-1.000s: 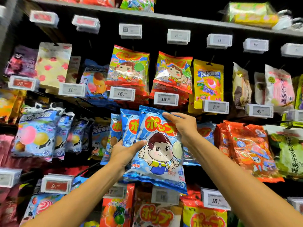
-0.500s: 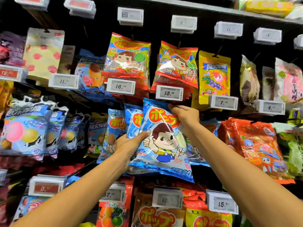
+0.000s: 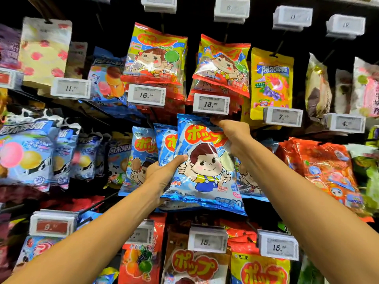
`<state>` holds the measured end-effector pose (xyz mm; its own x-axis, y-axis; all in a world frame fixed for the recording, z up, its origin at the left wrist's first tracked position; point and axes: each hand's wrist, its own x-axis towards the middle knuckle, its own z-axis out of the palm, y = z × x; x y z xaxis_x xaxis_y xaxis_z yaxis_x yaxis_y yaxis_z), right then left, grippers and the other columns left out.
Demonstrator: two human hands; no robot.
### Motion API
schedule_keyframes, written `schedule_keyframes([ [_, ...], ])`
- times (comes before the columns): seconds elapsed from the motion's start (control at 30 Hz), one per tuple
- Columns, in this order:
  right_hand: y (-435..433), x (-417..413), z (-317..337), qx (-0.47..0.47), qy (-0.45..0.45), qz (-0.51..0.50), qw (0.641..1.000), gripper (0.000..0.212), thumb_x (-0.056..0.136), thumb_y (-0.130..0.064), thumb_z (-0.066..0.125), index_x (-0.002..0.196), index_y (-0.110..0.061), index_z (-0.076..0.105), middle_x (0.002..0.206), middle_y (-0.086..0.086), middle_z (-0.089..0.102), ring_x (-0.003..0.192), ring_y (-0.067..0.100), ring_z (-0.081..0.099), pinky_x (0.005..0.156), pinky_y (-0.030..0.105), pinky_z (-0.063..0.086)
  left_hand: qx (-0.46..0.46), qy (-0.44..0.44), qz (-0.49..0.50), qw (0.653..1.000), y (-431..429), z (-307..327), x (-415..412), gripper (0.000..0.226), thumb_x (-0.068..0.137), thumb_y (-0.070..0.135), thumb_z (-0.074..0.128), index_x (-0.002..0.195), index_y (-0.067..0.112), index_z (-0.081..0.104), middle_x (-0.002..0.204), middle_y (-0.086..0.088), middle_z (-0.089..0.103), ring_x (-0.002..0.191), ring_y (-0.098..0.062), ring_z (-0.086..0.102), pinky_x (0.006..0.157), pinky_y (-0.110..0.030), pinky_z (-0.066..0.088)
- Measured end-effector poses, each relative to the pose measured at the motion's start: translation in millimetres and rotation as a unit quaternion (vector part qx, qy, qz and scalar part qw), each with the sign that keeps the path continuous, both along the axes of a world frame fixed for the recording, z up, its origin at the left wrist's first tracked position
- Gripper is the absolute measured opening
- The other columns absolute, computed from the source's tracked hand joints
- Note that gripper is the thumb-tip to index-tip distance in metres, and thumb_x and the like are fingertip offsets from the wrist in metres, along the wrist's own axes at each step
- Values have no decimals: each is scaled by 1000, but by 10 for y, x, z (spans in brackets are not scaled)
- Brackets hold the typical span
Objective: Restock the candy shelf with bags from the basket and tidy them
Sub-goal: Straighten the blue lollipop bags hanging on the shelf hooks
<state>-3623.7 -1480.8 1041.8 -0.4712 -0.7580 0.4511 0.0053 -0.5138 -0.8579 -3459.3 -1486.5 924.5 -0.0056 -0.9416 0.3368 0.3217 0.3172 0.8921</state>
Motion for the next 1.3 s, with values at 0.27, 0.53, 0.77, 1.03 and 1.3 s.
schedule_keyframes([
  [0.27, 29, -4, 55, 11, 27, -13, 999, 45, 75, -9, 82, 115, -2, 62, 106, 16, 69, 89, 31, 69, 85, 48, 58, -2, 18, -10, 1000, -50, 16, -42, 42, 69, 31, 85, 101, 8, 70, 86, -12, 77, 75, -27, 74, 60, -34, 61],
  [0.53, -24, -50, -6, -34, 140, -83, 986, 15, 82, -9, 75, 97, -8, 75, 97, 13, 71, 75, 27, 65, 67, 39, 56, 3, 46, -29, 999, -134, -61, -127, 28, 72, 23, 83, 93, 10, 69, 65, -5, 75, 53, -18, 71, 41, -24, 52],
  [0.77, 24, -4, -176, -143, 168, -120, 968, 18, 80, -21, 78, 93, -32, 72, 105, 2, 72, 94, 21, 68, 81, 39, 58, 9, 44, -32, 998, -274, -60, -148, 26, 73, 21, 83, 92, 11, 68, 66, -6, 75, 53, -19, 71, 42, -26, 52],
  [1.03, -75, -15, -371, -157, 156, -108, 969, 18, 80, -24, 79, 98, -22, 78, 92, -10, 74, 92, 8, 66, 78, 22, 53, -22, 67, -18, 997, -349, -286, -110, 27, 74, 16, 81, 97, 11, 67, 69, -4, 75, 53, -18, 70, 43, -25, 52],
  [1.3, 4, -45, -320, -179, 157, -39, 970, 32, 58, -34, 92, 83, -26, 74, 87, -1, 77, 79, 18, 74, 71, 37, 61, -70, 109, -32, 991, -233, -223, -72, 29, 70, 11, 81, 95, 11, 67, 75, -7, 76, 59, -21, 73, 47, -28, 55],
])
